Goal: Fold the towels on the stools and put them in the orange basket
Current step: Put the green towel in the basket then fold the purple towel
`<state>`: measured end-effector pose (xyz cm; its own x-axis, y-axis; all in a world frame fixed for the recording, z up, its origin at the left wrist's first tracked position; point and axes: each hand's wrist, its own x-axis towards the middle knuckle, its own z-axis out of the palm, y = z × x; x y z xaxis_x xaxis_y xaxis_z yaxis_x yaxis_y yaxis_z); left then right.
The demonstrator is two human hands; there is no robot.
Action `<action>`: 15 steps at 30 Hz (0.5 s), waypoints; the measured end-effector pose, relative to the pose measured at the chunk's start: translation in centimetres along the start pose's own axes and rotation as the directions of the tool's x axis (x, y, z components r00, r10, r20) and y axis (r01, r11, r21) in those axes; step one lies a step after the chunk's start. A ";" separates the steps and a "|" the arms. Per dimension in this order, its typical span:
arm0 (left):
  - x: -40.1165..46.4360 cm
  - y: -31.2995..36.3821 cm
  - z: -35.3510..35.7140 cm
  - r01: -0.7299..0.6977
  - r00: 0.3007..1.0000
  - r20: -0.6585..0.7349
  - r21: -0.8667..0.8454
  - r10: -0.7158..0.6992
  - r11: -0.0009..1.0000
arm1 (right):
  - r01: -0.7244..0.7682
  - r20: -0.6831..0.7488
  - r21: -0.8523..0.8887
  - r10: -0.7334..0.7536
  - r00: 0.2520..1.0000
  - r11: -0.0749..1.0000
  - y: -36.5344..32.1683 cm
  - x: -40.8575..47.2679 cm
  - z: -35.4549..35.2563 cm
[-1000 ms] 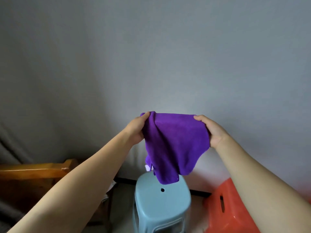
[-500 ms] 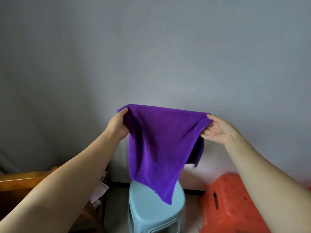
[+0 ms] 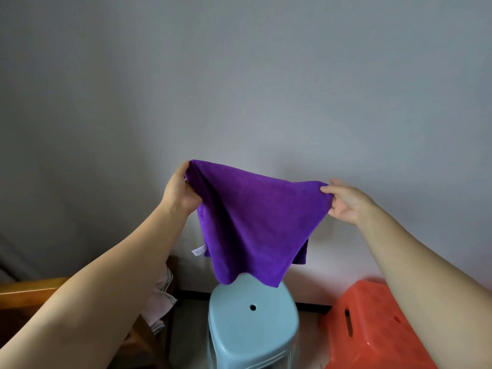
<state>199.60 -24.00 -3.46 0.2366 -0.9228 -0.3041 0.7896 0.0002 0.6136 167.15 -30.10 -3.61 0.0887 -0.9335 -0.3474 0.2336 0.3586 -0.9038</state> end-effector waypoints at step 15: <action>1.0 0.4 -2.7 -0.035 0.981 -0.190 -0.010 0.032 0.999 | -0.167 0.186 -0.363 0.246 0.951 0.917 -0.3 0.4 1.2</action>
<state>201.62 -23.87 -5.48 0.3652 -0.8325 -0.4167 0.7864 0.0363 0.6167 168.30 -30.53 -3.19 0.3224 -0.7996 -0.5066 -0.1519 0.4846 -0.8615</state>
